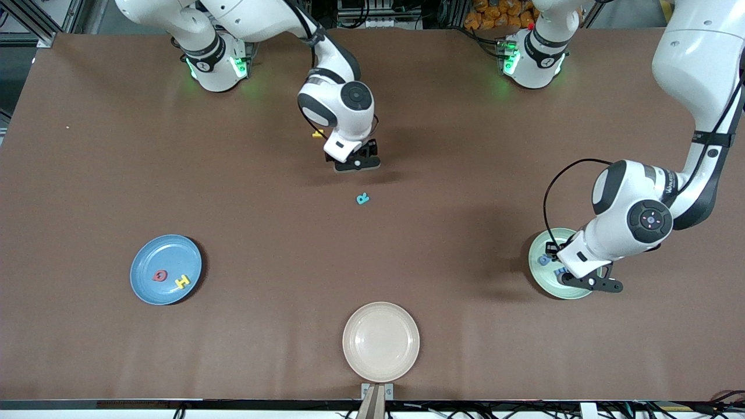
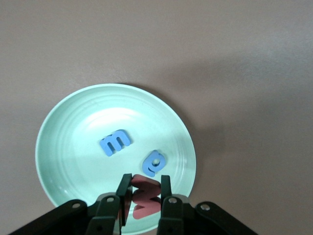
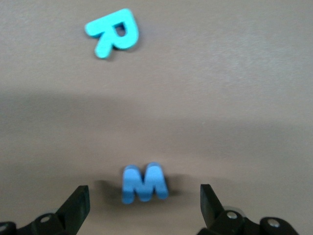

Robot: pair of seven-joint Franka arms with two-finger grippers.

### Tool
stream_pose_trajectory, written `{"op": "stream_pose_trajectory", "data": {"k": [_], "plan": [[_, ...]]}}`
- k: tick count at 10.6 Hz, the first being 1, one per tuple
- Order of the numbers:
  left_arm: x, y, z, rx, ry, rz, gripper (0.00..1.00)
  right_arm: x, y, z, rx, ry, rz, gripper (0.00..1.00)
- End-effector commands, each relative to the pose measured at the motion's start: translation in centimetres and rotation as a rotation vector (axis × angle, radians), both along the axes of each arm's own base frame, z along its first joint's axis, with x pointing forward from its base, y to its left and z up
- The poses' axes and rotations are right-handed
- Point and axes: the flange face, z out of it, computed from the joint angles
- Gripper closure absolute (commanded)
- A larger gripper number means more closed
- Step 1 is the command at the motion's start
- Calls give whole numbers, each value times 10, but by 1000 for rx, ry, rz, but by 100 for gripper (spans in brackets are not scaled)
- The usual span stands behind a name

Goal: Sort uppercase to blue plate, lowercase to green plate
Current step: 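Release the m onto the green plate while the right gripper lowers to M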

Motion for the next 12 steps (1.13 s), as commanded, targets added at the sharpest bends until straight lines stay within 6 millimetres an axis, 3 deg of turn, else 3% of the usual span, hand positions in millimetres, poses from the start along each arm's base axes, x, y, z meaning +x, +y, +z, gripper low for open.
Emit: {"op": "stream_pose_trajectory", "data": {"k": [1, 2, 3, 9, 12], "plan": [[8, 0, -4, 30, -25, -40, 91, -10, -15, 10, 35, -32, 8, 0], [10, 9, -4, 50, -42, -47, 74, -9, -14, 10, 54, -40, 7, 0], [10, 12, -4, 50, -44, -44, 1, -6, -14, 8, 70, -45, -2, 0], [9, -15, 42, 43, -101, -61, 0, -8, -14, -5, 70, -32, -3, 0], [1, -44, 63, 29, -98, -80, 0, -9, -11, -11, 81, -31, -9, 0]]}}
